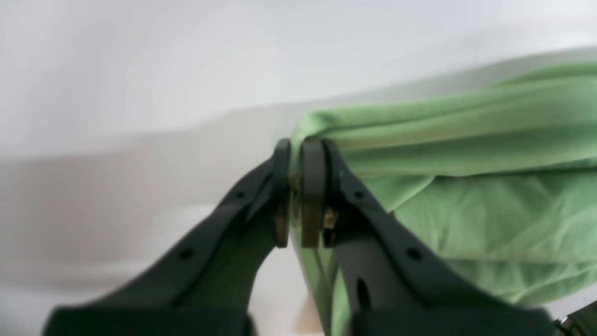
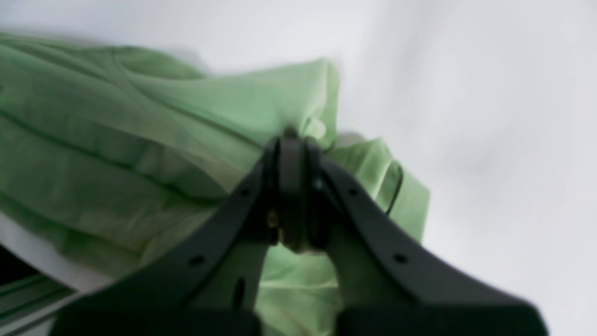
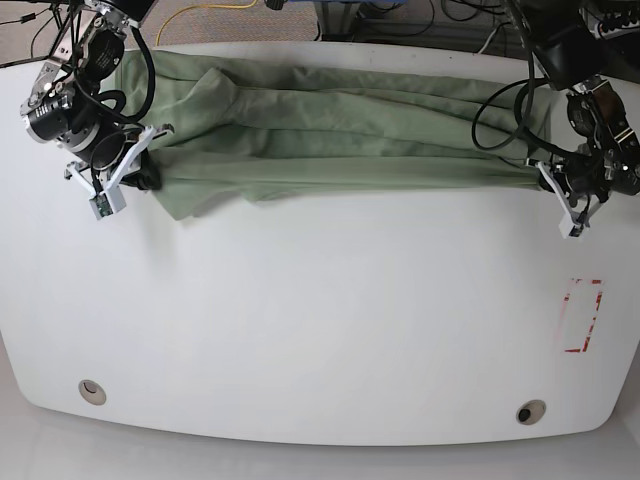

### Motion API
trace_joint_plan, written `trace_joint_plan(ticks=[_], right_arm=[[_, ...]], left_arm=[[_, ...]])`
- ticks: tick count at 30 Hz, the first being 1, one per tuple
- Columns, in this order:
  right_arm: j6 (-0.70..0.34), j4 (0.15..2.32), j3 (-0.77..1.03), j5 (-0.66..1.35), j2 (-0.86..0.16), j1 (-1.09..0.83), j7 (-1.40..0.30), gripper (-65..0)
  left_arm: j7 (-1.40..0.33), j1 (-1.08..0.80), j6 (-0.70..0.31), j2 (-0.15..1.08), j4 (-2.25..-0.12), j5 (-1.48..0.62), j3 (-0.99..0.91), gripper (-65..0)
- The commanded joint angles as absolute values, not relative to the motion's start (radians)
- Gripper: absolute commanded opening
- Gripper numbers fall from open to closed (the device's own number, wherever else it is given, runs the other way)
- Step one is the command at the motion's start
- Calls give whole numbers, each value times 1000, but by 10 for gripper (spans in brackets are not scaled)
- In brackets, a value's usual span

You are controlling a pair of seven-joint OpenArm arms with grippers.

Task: Layout the t-shirt on the table in an organized manner, then fold the t-shirt properly
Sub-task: 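Hold the folded edge with both grippers and pull it toward the robot base, then regrasp the folded shirt edge with both grippers and lower it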

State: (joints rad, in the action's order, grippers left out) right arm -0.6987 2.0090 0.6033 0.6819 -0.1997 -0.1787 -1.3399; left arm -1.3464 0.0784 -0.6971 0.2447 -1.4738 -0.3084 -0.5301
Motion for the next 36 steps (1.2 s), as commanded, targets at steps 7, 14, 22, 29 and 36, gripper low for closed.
trace_joint_plan(ticks=[7, 14, 22, 29, 36], right_arm=[[-698, 2028, 608, 739, -209, -242, -1320, -644], [-698, 2028, 610, 739, -214, -271, -1320, -644], [-698, 2028, 610, 737, -216, -309, -1320, -644], [-698, 2028, 610, 736, -216, -337, -1320, -644], [-698, 2026, 608, 733, -216, -366, -1320, -642]], left_arm=[[-1343, 65, -698, 265, -1494, -309, -530, -629], [-1343, 62, -698, 300, -1494, -309, -527, -628], [-1343, 58, -698, 321, -1494, -309, -527, -628], [-1343, 51, -698, 329, -1494, -309, -527, -628], [-1343, 21, -698, 329, -1494, -309, -526, -619]])
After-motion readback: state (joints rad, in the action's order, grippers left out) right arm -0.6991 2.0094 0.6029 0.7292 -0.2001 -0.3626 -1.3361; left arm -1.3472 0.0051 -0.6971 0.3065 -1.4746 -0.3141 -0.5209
